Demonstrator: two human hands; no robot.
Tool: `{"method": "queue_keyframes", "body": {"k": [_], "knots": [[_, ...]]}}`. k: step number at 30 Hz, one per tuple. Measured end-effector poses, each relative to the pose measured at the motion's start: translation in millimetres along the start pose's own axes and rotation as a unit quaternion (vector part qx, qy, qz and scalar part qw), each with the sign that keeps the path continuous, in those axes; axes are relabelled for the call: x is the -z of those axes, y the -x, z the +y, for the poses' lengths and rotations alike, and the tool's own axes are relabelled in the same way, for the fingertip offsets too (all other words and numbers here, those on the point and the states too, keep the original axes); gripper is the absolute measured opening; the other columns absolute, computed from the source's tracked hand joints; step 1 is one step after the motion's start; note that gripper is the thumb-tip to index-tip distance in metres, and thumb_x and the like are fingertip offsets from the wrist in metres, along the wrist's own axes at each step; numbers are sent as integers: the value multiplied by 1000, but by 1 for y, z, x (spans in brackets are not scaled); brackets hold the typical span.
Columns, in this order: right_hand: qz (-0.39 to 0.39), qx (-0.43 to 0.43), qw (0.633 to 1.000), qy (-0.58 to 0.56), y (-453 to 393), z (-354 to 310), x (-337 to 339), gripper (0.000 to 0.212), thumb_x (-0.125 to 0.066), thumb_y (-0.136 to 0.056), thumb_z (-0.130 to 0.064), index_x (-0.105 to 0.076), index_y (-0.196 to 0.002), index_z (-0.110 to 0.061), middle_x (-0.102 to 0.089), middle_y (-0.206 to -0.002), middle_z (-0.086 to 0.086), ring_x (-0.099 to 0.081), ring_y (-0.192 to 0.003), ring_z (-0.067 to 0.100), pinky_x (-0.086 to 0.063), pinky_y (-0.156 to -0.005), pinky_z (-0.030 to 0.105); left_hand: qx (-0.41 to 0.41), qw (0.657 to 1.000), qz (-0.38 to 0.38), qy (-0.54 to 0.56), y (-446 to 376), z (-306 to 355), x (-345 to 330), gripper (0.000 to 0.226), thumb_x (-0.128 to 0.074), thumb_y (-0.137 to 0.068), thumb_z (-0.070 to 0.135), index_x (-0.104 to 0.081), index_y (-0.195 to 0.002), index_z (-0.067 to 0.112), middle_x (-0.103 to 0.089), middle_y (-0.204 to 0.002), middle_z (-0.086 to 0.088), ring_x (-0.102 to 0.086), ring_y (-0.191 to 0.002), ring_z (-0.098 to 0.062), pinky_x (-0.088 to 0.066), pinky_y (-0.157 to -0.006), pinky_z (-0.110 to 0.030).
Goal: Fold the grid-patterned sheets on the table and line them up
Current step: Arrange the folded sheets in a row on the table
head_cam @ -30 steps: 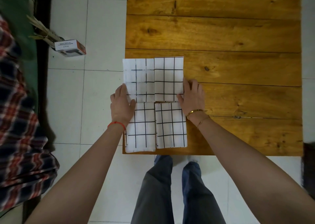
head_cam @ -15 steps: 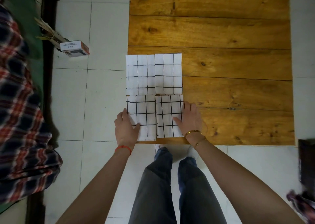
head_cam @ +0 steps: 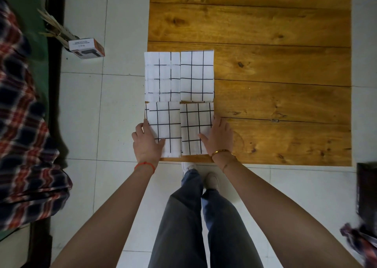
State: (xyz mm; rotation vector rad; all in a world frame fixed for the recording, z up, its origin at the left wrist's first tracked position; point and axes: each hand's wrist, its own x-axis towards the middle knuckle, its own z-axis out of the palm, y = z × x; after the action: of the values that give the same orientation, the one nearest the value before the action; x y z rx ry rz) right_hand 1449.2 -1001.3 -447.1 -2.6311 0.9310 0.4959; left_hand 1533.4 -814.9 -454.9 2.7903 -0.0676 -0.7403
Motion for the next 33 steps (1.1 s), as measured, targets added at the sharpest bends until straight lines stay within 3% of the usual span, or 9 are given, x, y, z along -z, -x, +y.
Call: {"method": "queue_keyframes", "body": {"k": [8, 13, 18, 28, 33], "knots": [[5, 13, 1000, 7, 6, 17, 1, 66, -60, -86, -43, -36, -134, -4, -47, -128, 15, -49, -111, 28, -45, -88, 35, 4, 1000, 17, 8, 16, 2, 2, 78, -68, -86, 30, -25, -147, 10, -34, -145, -11, -38, -124, -31, -48, -94, -43], [18, 52, 997, 52, 14, 24, -3, 51, -56, -88, -36, -44, -126, -4, -49, -122, 18, -51, -103, 30, -46, -80, 36, -2, 1000, 9, 27, 31, 1, -5, 68, -62, -89, 26, -28, -145, 9, -34, -145, -11, -39, -122, -31, -48, -94, -43], [18, 52, 997, 54, 16, 26, -7, 53, -54, -90, -38, -42, -130, -6, -47, -125, 18, -51, -105, 30, -47, -81, 37, -26, 999, -5, 31, 34, -3, -11, 63, -66, -85, 25, -34, -138, 11, -35, -144, -9, -37, -122, -32, -49, -93, -45], [23, 48, 997, -60, -18, 36, 12, 55, -50, -92, -36, -35, -138, -9, -43, -129, 14, -45, -114, 27, -47, -90, 36, -54, 996, 32, 64, 12, 0, 9, 66, -64, -87, 22, -32, -144, 8, -30, -149, -10, -34, -129, -34, -41, -101, -46], [7, 62, 993, -104, -48, 26, 22, 52, -52, -92, -31, -36, -136, -7, -42, -125, 14, -43, -114, 27, -42, -90, 31, -54, 992, 32, 110, -20, 15, 18, 67, -60, -90, 19, -27, -147, 8, -22, -155, -10, -24, -141, -28, -27, -113, -37]]}}
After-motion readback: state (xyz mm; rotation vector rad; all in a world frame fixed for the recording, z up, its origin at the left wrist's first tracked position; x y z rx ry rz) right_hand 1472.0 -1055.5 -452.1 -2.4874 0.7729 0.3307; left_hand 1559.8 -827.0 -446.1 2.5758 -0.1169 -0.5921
